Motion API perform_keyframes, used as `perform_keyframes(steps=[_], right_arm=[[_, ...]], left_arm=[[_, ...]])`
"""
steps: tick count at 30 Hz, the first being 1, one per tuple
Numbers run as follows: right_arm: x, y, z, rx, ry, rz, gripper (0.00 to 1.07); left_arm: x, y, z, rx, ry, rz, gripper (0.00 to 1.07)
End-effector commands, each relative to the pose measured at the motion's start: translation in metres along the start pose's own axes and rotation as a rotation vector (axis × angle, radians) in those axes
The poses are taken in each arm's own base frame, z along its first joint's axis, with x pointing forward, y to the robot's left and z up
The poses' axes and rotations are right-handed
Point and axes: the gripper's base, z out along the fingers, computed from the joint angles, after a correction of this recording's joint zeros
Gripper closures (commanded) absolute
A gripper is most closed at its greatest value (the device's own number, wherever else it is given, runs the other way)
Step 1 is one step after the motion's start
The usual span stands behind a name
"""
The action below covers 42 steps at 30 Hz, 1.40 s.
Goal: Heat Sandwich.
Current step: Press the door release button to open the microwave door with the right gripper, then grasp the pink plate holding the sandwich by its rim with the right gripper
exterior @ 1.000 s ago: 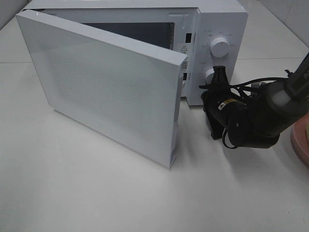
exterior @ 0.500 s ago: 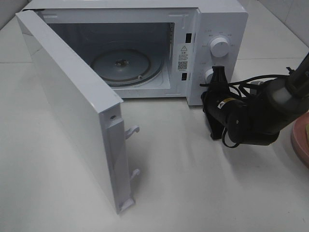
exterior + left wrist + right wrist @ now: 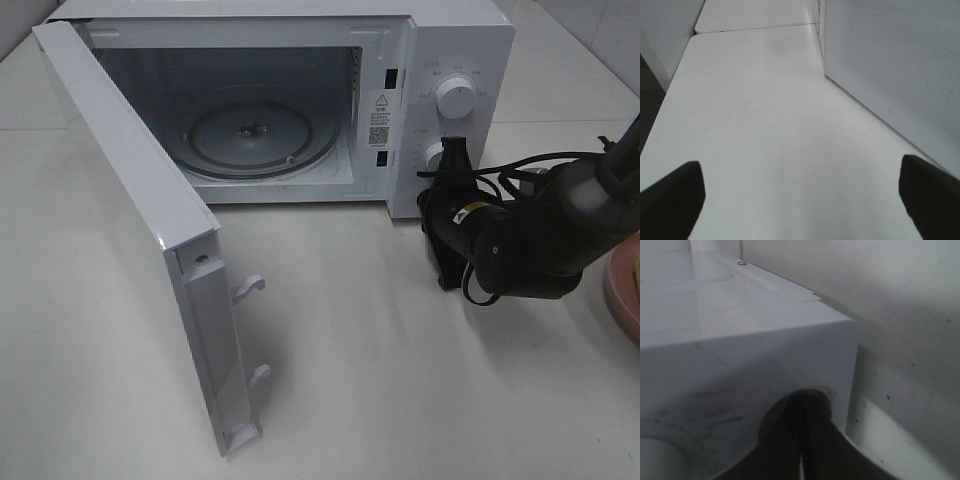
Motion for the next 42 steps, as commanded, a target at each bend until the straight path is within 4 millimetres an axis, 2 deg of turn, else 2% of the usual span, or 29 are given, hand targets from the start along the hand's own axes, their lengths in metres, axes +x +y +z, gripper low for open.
perform_keyframes(steps=[1, 10, 19, 25, 28, 31, 38, 42], right_arm=[[-0.004, 0.024, -0.001, -0.152, 0.002, -0.035, 1.06], [-0.008, 0.013, -0.022, -0.107, 0.038, -0.075, 1.06], [-0.015, -0.006, -0.06, -0.011, 0.096, -0.098, 1.06], [-0.019, -0.012, -0.081, 0.016, 0.127, -0.129, 1.05], [-0.02, -0.014, -0.097, 0.08, 0.159, -0.154, 1.04], [-0.021, -0.016, -0.105, 0.129, 0.164, -0.157, 1.04], [-0.024, -0.007, -0.129, 0.266, 0.193, -0.19, 1.01], [-0.025, 0.003, -0.144, 0.29, 0.226, -0.294, 1.0]], left_arm=[[0.001, 0.0, -0.003, -0.005, -0.03, -0.001, 0.03], [0.001, 0.0, -0.003, -0.005, -0.03, -0.001, 0.03], [0.001, 0.0, -0.003, -0.005, -0.03, -0.001, 0.03], [0.001, 0.0, -0.003, -0.005, -0.03, -0.001, 0.03], [0.001, 0.0, -0.003, -0.005, -0.03, -0.001, 0.03], [0.001, 0.0, -0.003, -0.005, -0.03, -0.001, 0.03], [0.001, 0.0, -0.003, -0.005, -0.03, -0.001, 0.03], [0.001, 0.0, -0.003, -0.005, -0.03, -0.001, 0.03]])
